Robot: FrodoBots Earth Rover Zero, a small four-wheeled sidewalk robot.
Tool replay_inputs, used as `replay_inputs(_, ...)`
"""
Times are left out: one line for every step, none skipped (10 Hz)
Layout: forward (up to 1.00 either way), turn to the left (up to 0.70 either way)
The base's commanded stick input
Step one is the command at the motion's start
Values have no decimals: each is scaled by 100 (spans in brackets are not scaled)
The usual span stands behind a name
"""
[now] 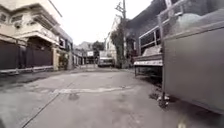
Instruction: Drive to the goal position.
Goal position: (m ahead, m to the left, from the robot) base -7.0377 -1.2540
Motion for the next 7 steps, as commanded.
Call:
replay_inputs(100,0)
replay_inputs(100,0)
replay_inputs(100,0)
replay_inputs(100,0)
replay_inputs(100,0)
replay_inputs(100,0)
replay_inputs(100,0)
